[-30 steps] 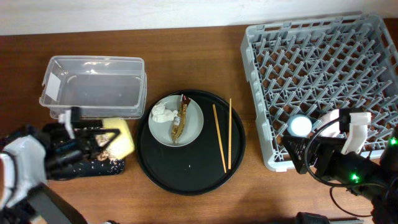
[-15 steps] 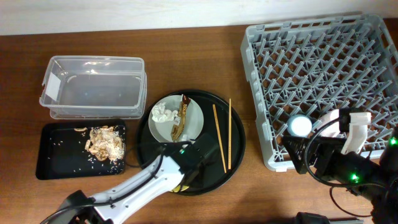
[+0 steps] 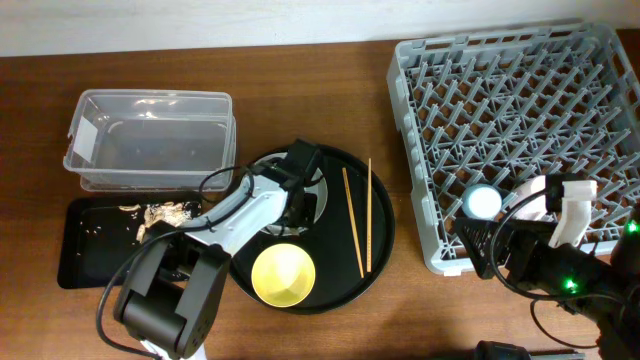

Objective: Sort waste into correct bins and load items into the dishwasher rack
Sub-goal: 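Pick the gold wrapper off the white plate and carry it to the bin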

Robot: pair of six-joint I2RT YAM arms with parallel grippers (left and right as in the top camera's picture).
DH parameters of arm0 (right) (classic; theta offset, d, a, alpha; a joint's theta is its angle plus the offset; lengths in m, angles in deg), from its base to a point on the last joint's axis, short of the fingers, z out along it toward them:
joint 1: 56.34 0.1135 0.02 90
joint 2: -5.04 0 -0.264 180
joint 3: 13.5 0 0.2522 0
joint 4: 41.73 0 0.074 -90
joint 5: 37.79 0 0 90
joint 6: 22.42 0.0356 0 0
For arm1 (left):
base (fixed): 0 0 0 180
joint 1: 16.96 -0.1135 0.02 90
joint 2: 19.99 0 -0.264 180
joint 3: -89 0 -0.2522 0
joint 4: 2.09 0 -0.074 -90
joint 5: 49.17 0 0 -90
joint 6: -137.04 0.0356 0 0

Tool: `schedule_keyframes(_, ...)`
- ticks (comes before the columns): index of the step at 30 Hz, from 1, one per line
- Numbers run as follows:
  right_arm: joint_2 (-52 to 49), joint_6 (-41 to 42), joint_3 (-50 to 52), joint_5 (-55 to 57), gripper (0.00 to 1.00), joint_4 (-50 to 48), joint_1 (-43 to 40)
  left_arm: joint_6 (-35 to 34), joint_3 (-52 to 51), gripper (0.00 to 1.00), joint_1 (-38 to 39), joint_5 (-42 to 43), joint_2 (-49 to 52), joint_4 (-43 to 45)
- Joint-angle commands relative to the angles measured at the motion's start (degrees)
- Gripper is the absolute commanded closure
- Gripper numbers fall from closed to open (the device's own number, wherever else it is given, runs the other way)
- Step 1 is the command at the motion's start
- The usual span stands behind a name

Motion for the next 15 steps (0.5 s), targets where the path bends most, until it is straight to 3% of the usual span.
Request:
schedule_keyframes(1,0.2,-0.4,-0.1,0.1,0.10,-0.1,0.4,-0.9,6.6,1.00,-0.3,2.3,-5.5,-8.5)
schedule_keyframes(3,0.2,-0.4,-0.1,0.1,0.10,-0.1,0.4,-0.9,9.1,1.00,-2.3,2.0,-12.8,-12.0)
schedule_keyframes(6,0.2,-0.4,-0.1,0.1,0.10,-0.1,0.4,-2.6,9.2,1.00,-11.5,-5.0,-18.8,-11.5)
schedule_keyframes(8,0.2,-0.4,-0.1,0.1,0.10,0.0,0.4,-2.6,9.1,1.00,-19.8,-6.2,-15.8,-6.1)
schedule_keyframes(10,0.2,-0.4,-0.1,0.1,0.10,0.5,0.4,-2.7,9.1,0.99,-24.2,0.3,-8.0,3.2)
schedule_keyframes(11,0.2,-0.4,-0.1,0.1,0.10,1.2,0.4,-6.4,9.3,0.77,-25.6,0.5,-4.9,5.8)
schedule_keyframes(12,0.2,-0.5,-0.1,0.1,0.10,2.4,0.4,-9.2,9.8,0.37,-27.2,3.1,-4.5,6.4)
schedule_keyframes(15,0.2,-0.5,-0.1,0.1,0.10,2.6,0.4,-5.1,16.3,0.34,-25.5,7.6,-7.5,-2.1)
